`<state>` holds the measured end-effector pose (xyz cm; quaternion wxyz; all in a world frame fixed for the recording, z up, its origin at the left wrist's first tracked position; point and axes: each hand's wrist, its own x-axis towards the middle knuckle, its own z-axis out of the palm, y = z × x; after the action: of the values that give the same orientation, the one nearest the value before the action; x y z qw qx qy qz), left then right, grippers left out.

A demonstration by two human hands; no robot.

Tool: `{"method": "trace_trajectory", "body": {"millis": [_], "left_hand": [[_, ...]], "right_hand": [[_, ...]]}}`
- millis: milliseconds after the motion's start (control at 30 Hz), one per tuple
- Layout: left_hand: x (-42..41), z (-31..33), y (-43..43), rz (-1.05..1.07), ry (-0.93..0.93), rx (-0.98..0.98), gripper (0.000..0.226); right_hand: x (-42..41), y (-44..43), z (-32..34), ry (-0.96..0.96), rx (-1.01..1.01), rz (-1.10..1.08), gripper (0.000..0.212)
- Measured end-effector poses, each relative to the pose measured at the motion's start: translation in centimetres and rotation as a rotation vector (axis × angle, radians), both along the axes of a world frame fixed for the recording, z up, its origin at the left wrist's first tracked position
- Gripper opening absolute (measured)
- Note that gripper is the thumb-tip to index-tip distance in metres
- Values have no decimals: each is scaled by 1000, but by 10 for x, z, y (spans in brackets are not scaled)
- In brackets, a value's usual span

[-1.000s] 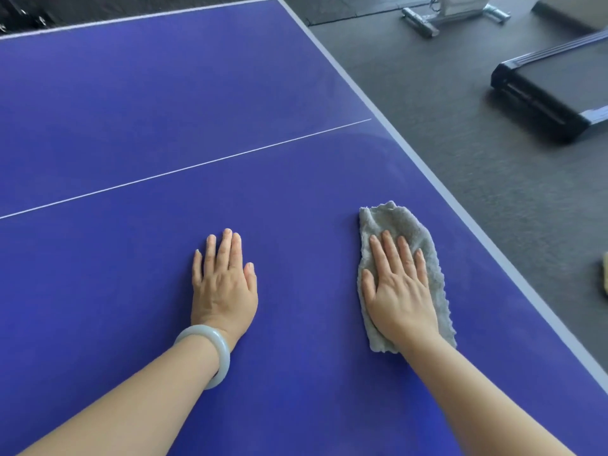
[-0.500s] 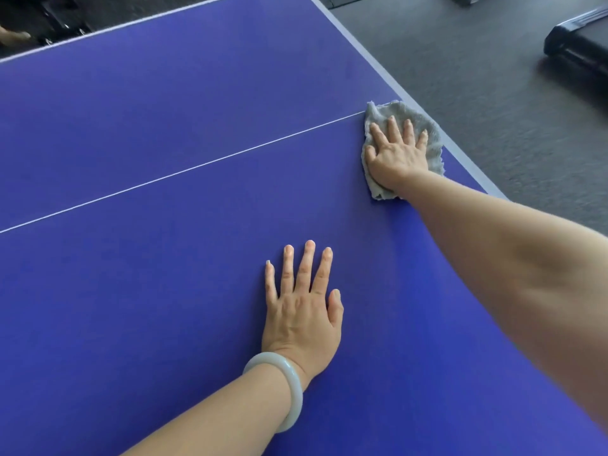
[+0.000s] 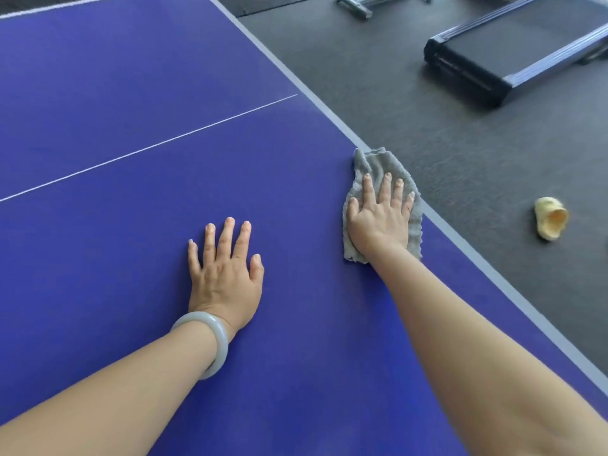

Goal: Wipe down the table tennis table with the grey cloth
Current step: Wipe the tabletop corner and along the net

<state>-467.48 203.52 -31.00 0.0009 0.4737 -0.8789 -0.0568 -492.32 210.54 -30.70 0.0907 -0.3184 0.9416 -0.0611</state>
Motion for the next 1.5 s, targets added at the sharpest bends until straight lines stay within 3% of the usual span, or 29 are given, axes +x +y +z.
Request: {"method": "trace_trajectory", "body": {"millis": [333, 500, 567, 667, 767, 933, 1067, 1267, 1500], "left_hand": [[26, -1, 65, -165, 72, -16, 57], [44, 5, 144, -240, 8, 23, 63], [42, 3, 178, -302, -18, 26, 63], [45, 3, 213, -412, -65, 27, 64], [57, 8, 220, -462, -63, 36, 64], [57, 7, 223, -457, -48, 46, 64], [59, 6, 223, -446, -62, 41, 61], [89, 9, 240, -423, -42, 86, 57], [198, 28, 267, -272, -88, 65, 55]], "right_hand": [[35, 217, 3, 27, 18, -152, 63], [73, 225, 6, 44, 46, -346, 62], [114, 208, 4, 49, 4, -221, 62], [165, 218, 3, -6, -44, 174, 65], [134, 276, 9, -3, -75, 354, 59], [49, 356, 11, 28, -2, -176, 53], [77, 331, 9, -6, 7, -291, 58], [197, 297, 8, -31, -153, 128, 55], [290, 284, 5, -127, -282, 414, 53]]}}
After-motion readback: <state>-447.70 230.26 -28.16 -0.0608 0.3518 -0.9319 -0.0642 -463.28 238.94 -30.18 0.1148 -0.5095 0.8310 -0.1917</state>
